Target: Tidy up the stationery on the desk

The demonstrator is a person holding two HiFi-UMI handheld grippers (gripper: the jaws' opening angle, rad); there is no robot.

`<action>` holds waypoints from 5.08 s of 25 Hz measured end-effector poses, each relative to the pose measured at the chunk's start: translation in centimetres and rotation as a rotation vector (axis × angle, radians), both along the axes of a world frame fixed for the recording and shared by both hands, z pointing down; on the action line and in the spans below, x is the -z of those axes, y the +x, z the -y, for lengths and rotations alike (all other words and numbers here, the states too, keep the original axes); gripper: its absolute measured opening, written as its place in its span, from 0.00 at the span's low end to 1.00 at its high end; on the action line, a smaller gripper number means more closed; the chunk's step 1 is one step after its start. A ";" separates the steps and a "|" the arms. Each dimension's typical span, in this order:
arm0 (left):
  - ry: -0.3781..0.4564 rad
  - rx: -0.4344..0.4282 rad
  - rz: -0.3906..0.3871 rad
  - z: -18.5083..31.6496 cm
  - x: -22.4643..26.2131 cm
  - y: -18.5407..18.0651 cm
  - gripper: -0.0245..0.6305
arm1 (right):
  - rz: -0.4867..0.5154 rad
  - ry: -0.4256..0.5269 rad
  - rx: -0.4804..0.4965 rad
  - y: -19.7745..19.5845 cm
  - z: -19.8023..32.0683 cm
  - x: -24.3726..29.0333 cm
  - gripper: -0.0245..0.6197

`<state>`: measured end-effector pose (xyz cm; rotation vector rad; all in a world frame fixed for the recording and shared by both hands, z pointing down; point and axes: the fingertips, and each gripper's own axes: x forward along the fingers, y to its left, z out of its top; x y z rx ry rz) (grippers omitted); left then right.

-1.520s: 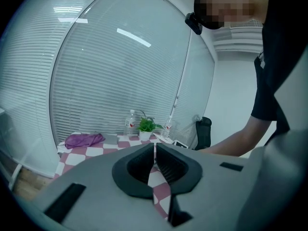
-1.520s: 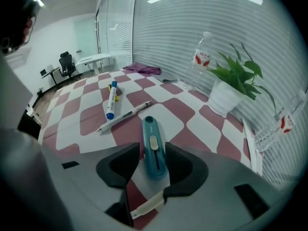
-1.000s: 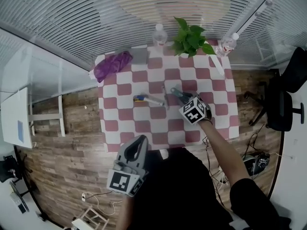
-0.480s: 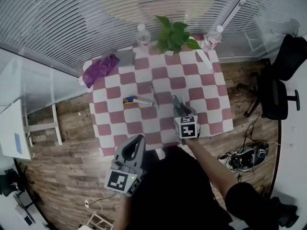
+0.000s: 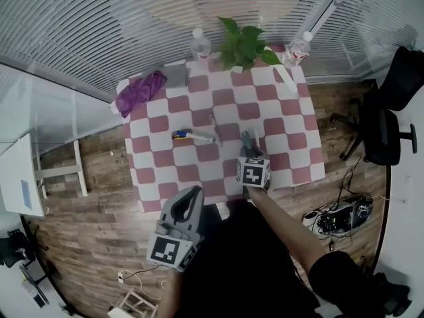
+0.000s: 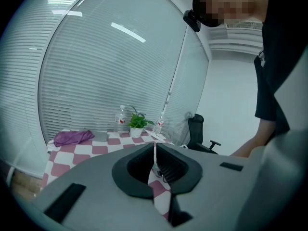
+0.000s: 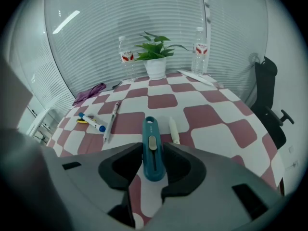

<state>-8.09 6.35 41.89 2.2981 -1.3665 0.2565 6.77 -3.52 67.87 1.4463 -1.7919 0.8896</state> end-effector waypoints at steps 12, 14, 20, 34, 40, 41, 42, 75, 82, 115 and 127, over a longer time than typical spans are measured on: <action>0.010 0.012 0.000 -0.4 -0.2 -1.1 0.10 | -0.015 -0.025 -0.031 -0.7 -0.4 -0.7 0.33; 0.010 0.017 -0.003 -0.4 -0.1 -1.3 0.10 | -0.021 -0.022 -0.026 -0.7 -0.4 -0.7 0.34; 0.013 0.025 -0.006 -0.4 0.0 -1.7 0.10 | -0.062 0.094 0.061 -1.2 0.1 2.5 0.36; 0.021 0.085 -0.046 -0.5 1.1 -4.4 0.10 | -0.054 0.102 0.457 -11.6 0.3 2.2 0.33; 0.007 0.100 -0.033 -1.2 0.6 -6.5 0.10 | -0.106 0.050 0.437 -11.8 1.1 -0.3 0.26; 0.003 0.102 -0.030 -1.3 0.5 -6.8 0.10 | -0.103 0.039 0.425 -11.7 1.2 -0.6 0.23; -0.001 0.106 -0.027 -1.4 0.3 -7.1 0.10 | -0.101 0.031 0.413 -11.6 1.1 -0.7 0.21; -0.035 -0.206 -0.031 4.1 -1.4 -3.3 0.10 | -0.057 -0.005 0.141 -4.8 -4.9 -0.8 0.16; -0.137 -0.143 -0.020 4.0 -4.7 -2.9 0.10 | 0.003 0.026 0.187 -4.7 -4.8 1.7 0.26; -0.673 0.655 -0.228 12.7 -26.6 -3.0 0.36 | 0.210 0.083 0.242 4.9 -6.6 10.8 0.21; -0.678 0.731 -0.113 12.6 -27.1 -3.9 0.21 | 0.234 0.066 0.186 5.8 -6.7 10.4 0.20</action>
